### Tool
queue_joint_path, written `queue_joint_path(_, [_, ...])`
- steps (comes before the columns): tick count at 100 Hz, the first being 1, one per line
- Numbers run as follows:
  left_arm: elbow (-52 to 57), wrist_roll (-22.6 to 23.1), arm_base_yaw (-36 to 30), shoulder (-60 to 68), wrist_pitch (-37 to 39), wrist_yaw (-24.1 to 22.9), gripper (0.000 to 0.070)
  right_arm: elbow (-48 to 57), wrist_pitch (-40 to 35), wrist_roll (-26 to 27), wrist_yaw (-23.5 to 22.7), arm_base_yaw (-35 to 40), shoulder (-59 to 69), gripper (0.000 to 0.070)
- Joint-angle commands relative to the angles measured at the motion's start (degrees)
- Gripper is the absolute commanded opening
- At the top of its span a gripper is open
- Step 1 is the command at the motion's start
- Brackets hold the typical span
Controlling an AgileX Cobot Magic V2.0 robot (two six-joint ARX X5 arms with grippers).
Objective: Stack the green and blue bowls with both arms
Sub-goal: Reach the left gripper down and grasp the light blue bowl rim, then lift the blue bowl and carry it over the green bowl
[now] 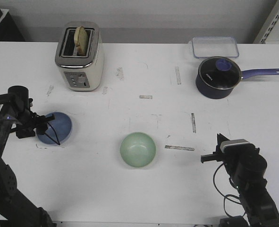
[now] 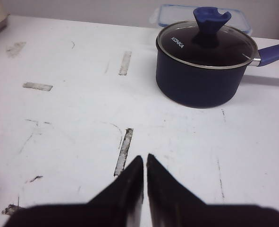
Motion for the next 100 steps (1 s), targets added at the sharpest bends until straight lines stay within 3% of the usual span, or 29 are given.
queue_joint_path(1, [0.74,-0.35,0.13,0.72,-0.37,0.04,0.0000,0.55,0.87,-0.44,0.17,0.13,0.02,0.0001])
queue_joint_path(41, [0.87,-0.42,-2.29,-9.88,-2.32,0.17,0.0000,0.55,1.27,-0.42,0.17,0.13,0.04,0.0001])
queue_joint_path(59, [0.87,-3.67,-6.99,-20.96,-1.81,4.63,0.0000,0.55,1.44,-0.42,0.17,0.13,0.04,0.0001])
queue_joint_path(84, [0.87,-12.07,-22.56,-29.68,1.99,9.20,0.0000,0.55,1.62,-0.37,0.17,0.13,0.09,0.0001])
queue_joint_path(100, [0.87,-13.86,-34.88,-27.74,3.80,9.16,0.0000,0.55,1.62,-0.17,0.13,0.13,0.09,0.0001])
